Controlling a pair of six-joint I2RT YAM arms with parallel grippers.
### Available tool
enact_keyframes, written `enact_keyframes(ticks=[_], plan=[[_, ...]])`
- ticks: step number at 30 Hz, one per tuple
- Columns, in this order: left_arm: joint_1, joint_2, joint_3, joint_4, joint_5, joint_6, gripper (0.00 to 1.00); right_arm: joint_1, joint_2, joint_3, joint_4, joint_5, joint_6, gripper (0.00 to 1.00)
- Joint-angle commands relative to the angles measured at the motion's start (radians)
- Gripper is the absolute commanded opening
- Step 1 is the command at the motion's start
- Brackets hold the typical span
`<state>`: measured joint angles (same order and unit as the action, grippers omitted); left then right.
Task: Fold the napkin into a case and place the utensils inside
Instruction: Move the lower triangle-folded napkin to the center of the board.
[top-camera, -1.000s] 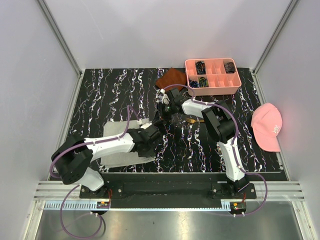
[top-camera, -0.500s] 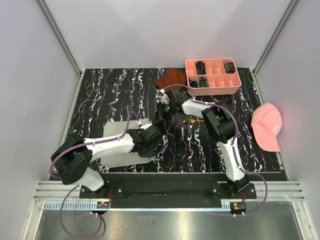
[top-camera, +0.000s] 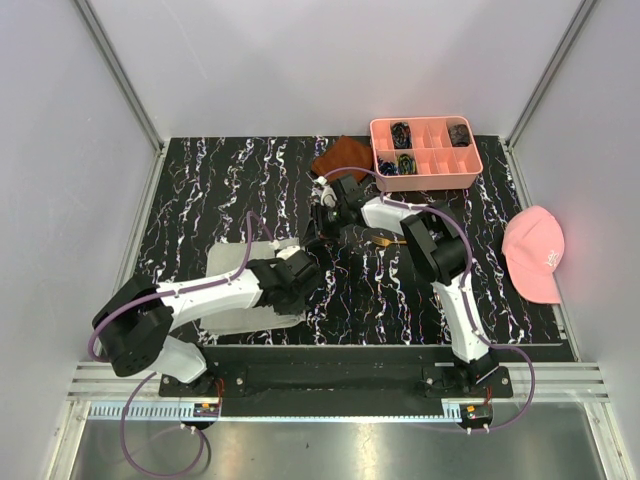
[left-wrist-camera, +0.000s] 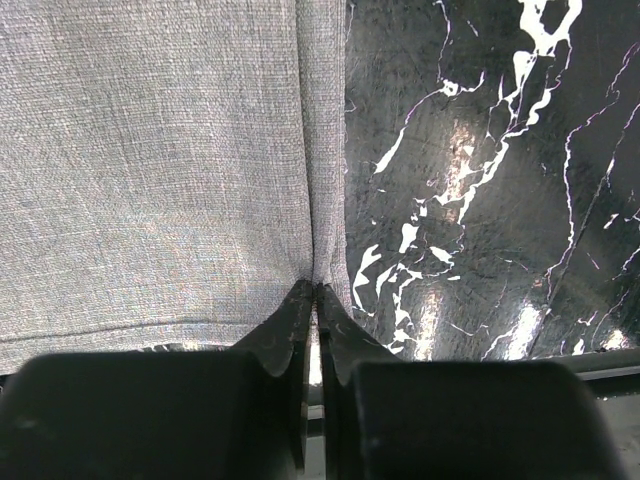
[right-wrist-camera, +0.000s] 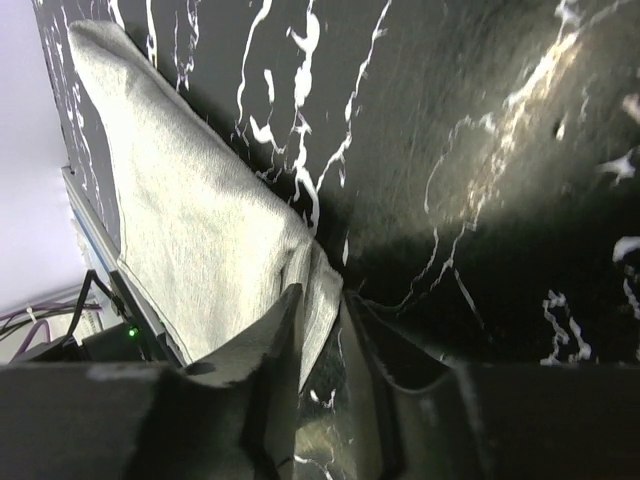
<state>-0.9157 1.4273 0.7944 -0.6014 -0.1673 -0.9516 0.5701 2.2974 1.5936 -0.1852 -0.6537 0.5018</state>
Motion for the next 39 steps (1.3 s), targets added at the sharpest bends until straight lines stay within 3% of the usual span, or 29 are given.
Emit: enact_keyframes(ticks=[1,9,20,24,25,31,35,38,39], plan=[[-0.005,-0.030,-0.004,0.015,-0.015,-0.012,0.05,0.005,0.088,0.037,-0.043,0.054,-0.023,0.28],[-0.005,-0.031,-0.008,0.020,0.008,0.005,0.01,0.004,0.100,0.058,-0.031,0.132,0.020,0.01],[-0.038,-0.021,-0.017,0.032,0.009,-0.013,0.00,0.002,0.109,0.111,-0.031,0.134,0.072,0.00],[-0.037,-0.010,0.034,0.003,-0.035,0.002,0.07,0.001,0.093,0.083,-0.031,0.124,0.063,0.01],[-0.037,-0.013,0.040,0.000,-0.038,0.005,0.16,-0.001,0.091,0.078,-0.034,0.121,0.061,0.04],[-0.025,-0.085,0.075,-0.029,-0.015,0.045,0.43,-0.019,0.002,0.036,-0.117,0.147,0.003,0.44],[0.024,-0.241,0.078,-0.072,0.028,0.074,0.47,-0.018,-0.137,-0.084,-0.163,0.171,-0.028,0.61],[0.159,-0.364,0.063,-0.095,0.089,0.114,0.47,0.028,-0.197,-0.211,-0.109,0.117,0.006,0.66],[0.261,-0.389,0.054,-0.094,0.115,0.144,0.47,0.069,-0.208,-0.257,-0.097,0.118,0.030,0.66]])
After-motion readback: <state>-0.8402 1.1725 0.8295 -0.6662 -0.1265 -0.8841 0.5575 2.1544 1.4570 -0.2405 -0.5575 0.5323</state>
